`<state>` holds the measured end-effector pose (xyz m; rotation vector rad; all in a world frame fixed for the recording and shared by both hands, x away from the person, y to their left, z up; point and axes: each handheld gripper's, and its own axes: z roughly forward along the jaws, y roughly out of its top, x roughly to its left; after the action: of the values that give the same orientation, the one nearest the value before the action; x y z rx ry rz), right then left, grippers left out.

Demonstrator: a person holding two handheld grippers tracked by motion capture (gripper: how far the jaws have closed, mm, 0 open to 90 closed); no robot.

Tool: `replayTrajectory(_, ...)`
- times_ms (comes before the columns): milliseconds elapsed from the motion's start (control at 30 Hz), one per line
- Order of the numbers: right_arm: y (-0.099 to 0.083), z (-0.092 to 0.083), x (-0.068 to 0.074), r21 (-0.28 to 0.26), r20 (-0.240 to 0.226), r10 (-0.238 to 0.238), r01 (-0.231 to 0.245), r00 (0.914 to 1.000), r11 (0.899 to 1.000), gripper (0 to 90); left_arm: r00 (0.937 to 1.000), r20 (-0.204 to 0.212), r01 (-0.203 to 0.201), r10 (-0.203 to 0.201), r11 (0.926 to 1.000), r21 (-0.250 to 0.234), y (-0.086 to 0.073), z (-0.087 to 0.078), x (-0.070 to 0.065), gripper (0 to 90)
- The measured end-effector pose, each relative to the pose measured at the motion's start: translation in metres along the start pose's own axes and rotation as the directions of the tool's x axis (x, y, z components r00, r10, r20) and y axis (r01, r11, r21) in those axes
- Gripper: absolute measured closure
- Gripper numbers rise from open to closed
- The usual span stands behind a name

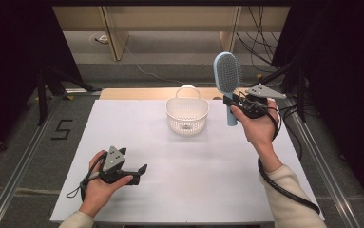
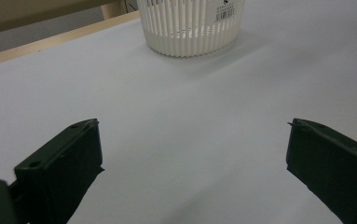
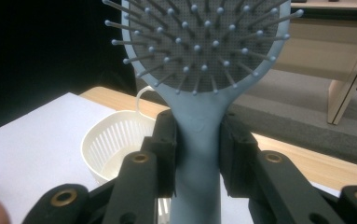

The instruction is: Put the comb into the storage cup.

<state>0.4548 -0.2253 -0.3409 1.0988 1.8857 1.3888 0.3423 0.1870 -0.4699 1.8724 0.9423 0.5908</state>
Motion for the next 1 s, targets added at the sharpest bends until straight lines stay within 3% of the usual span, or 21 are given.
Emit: replayTrajectory(1000, -0.0006, 0.0084, 0.0038, -0.015, -0.005, -0.001, 0.001, 1.0000, 1.000, 70.9, 1.0000, 0.003, 0.000, 0.000, 1.0000, -0.002, 0.0004, -0.0004, -0.0004, 2.9)
